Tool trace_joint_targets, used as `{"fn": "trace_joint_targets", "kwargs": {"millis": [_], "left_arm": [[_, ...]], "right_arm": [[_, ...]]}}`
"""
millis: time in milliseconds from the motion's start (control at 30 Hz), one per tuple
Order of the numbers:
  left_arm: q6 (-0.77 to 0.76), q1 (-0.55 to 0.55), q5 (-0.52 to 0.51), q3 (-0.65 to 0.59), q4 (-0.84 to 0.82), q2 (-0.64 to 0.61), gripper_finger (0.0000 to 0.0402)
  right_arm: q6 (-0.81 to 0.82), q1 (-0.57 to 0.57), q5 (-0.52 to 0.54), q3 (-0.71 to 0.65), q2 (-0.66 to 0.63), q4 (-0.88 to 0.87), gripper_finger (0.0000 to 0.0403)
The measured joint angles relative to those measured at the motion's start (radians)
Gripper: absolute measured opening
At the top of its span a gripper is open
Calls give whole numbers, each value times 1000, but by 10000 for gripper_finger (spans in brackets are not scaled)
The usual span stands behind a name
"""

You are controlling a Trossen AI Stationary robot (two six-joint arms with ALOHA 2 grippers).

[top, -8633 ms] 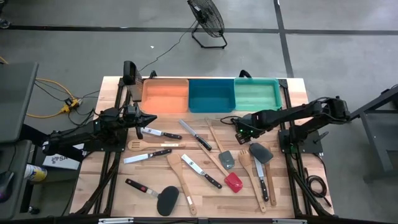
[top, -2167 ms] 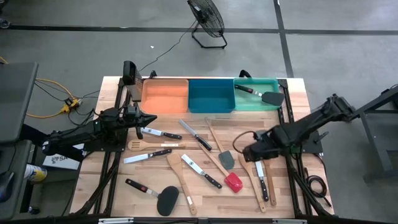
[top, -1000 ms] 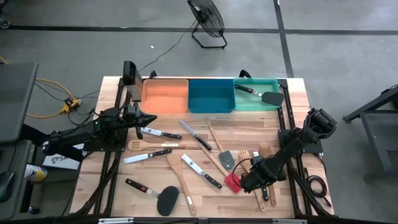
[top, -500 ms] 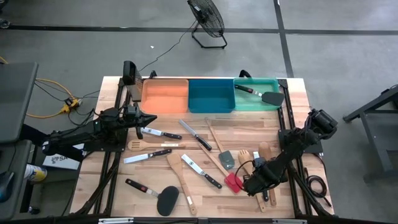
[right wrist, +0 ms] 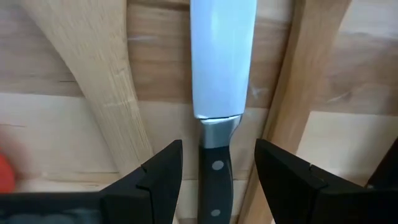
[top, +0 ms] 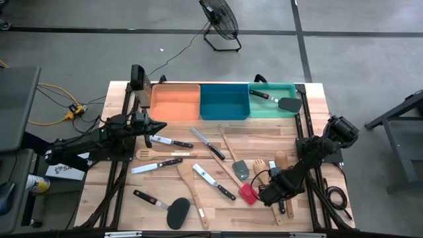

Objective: Pick & Place Kitchen Items
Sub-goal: Put the knife into the blue bin

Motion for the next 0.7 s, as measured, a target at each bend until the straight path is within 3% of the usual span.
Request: {"fn": "trace_joint_targets", "kwargs": {"millis": [267, 600, 700], "left_arm": [[0, 0, 0, 0, 0, 0, 0], [0, 0, 0, 0, 0, 0, 0], [0, 0, 0, 0, 0, 0, 0]], "right_arm": [[5, 0, -12, -71, -8, 127, 178], [4, -2, -12, -85, -6, 152, 71], [-17, -2, -14, -85, -7, 147, 56]]}}
